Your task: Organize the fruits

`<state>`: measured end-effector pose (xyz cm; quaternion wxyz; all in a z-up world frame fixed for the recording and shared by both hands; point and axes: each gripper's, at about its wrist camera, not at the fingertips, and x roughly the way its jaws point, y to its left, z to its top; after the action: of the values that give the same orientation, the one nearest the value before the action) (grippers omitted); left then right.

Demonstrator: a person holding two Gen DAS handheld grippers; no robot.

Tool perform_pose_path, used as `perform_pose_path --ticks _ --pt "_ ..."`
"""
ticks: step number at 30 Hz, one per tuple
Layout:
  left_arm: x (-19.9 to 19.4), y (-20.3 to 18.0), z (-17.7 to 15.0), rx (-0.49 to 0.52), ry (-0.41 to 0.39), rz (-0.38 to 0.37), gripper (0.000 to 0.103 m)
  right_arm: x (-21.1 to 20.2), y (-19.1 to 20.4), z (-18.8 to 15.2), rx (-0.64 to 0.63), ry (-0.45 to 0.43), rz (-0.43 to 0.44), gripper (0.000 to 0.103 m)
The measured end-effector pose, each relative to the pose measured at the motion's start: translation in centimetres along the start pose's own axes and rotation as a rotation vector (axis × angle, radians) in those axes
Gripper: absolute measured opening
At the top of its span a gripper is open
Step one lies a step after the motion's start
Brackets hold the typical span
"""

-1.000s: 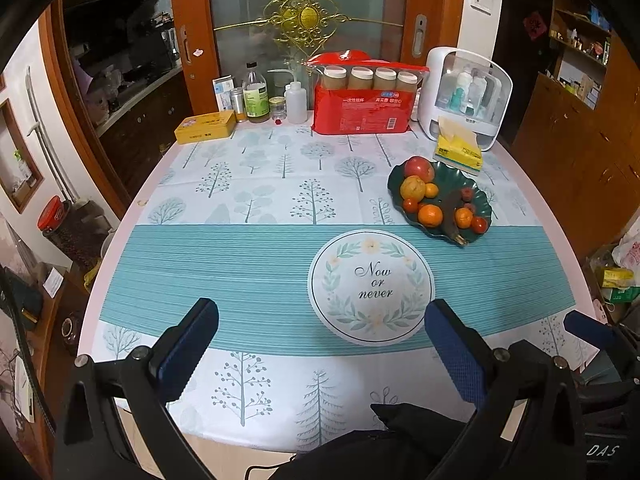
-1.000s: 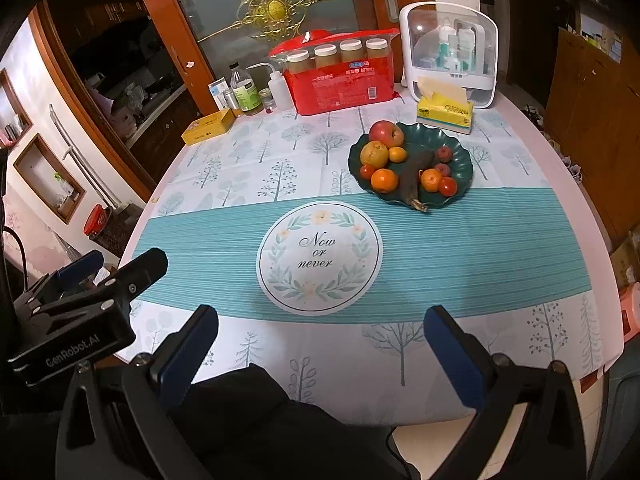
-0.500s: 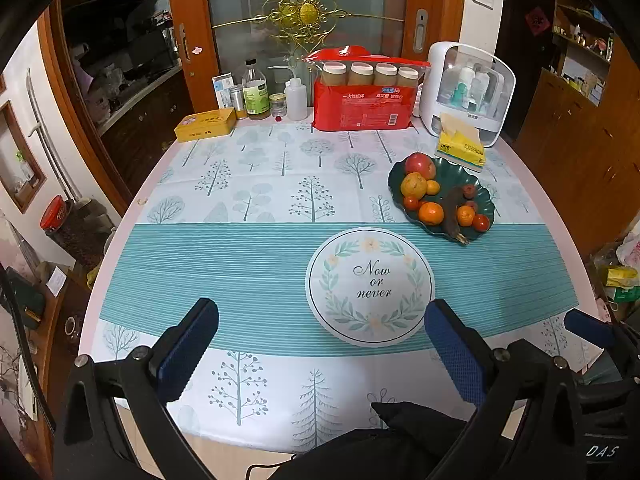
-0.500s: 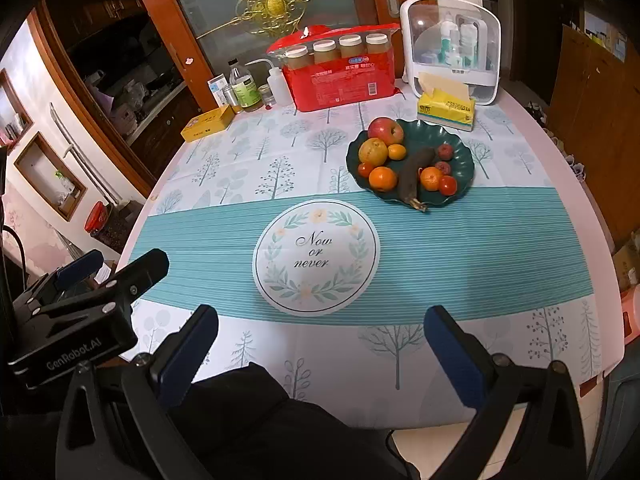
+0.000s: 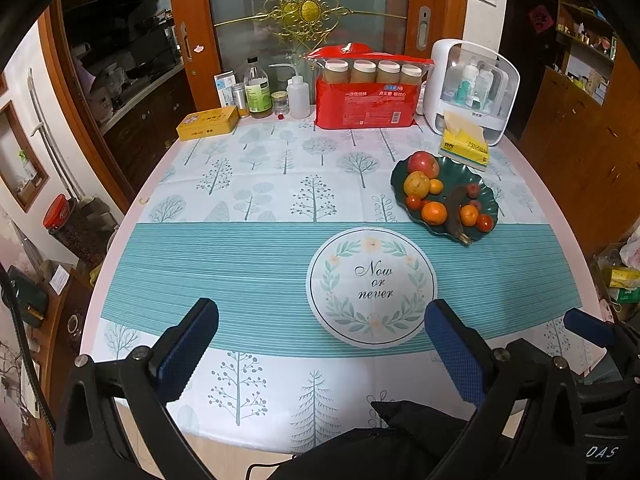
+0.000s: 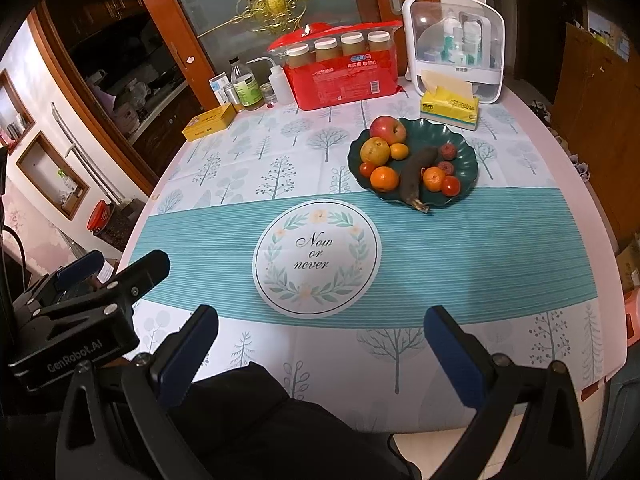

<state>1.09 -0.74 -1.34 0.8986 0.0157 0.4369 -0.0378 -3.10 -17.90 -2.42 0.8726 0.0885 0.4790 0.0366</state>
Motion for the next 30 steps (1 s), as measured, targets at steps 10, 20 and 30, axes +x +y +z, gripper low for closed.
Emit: perform_pose_path --ticks 10,20,30 --pt "0.16 0.45 0.06 -0.002 0.004 0.001 0.102 0.15 0.08 0.11 -0.001 0.004 0.003 0.103" --pt "0.33 0.66 0.10 0.001 0.007 0.003 0.102 0.43 0.16 0.04 0.000 0.006 0.004 0.103" --pt "0.42 0.77 0.16 0.000 0.007 0.002 0.102 0.40 0.06 0.19 -0.001 0.008 0.005 0.103"
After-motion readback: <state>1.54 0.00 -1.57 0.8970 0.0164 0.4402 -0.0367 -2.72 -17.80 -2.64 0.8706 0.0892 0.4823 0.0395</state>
